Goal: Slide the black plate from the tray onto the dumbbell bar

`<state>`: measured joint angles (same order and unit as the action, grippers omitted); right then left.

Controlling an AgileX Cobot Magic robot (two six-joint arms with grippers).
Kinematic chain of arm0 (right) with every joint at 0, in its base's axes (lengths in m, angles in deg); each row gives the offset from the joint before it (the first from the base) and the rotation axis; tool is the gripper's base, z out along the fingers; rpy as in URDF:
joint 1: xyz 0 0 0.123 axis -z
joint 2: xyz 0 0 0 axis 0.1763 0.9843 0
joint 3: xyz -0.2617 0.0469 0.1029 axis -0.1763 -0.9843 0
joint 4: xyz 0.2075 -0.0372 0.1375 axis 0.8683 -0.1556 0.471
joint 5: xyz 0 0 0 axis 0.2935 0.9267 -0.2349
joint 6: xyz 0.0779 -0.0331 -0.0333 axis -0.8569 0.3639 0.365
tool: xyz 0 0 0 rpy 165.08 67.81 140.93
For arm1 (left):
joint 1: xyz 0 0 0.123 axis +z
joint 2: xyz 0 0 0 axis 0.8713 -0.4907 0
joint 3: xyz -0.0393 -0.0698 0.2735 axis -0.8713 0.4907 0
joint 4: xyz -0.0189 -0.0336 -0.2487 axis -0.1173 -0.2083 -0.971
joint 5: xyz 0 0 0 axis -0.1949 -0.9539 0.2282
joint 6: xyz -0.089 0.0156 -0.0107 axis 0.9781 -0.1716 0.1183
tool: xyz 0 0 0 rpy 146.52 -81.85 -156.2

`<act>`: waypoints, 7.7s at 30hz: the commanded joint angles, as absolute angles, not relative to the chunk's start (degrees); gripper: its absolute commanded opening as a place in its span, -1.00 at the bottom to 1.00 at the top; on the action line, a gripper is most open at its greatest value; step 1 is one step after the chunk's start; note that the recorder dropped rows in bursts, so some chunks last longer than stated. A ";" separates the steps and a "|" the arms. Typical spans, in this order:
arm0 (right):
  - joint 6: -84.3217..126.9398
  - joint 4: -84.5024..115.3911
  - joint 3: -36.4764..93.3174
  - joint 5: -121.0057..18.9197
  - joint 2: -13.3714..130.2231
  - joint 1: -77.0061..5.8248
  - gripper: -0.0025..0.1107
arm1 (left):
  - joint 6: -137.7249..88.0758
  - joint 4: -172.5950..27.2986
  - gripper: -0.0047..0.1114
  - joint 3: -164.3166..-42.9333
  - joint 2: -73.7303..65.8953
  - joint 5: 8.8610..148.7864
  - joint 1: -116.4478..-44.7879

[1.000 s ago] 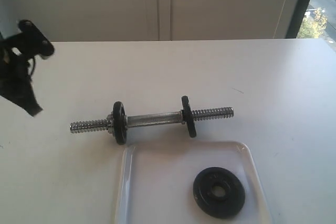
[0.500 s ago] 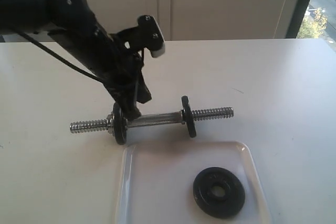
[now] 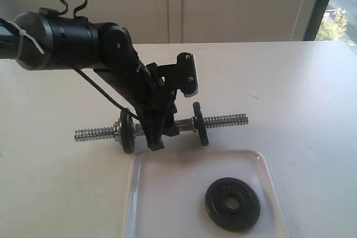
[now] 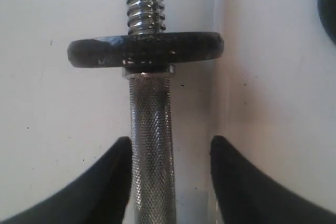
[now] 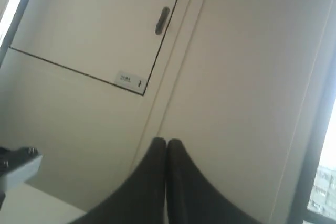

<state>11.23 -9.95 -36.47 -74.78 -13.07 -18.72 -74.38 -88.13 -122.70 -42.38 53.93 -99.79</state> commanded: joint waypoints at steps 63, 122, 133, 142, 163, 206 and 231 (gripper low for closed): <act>-34.65 -11.85 -33.43 -52.54 5.06 -19.94 -0.96 | -71.37 -89.11 -0.92 -123.02 -48.79 68.94 -100.01; 29.36 23.59 8.71 -17.76 86.75 -43.89 0.90 | -71.37 -88.97 -0.92 -123.02 -44.77 70.44 -98.92; 25.99 20.87 9.04 -13.12 91.77 -46.38 0.90 | -71.37 -88.97 -0.92 -123.02 -44.77 70.44 -98.92; 20.61 17.17 10.99 -8.01 95.78 -46.38 0.56 | -71.37 -88.97 -0.92 -123.02 -44.77 70.44 -98.92; 18.87 14.18 13.55 -14.15 77.80 -38.65 -0.96 | -71.37 -88.97 -0.92 -123.02 -44.77 70.40 -98.92; 95.34 94.74 27.41 18.92 107.05 3.08 -0.96 | -71.37 -88.97 -0.92 -123.02 -44.77 69.78 -98.92; 96.77 104.25 27.41 18.92 110.42 3.08 -0.96 | -71.48 -88.97 -0.92 -123.02 -42.63 68.00 -98.92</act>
<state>95.62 101.41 26.99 15.35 110.59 2.83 -71.60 -87.80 -121.76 -50.77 66.51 -99.19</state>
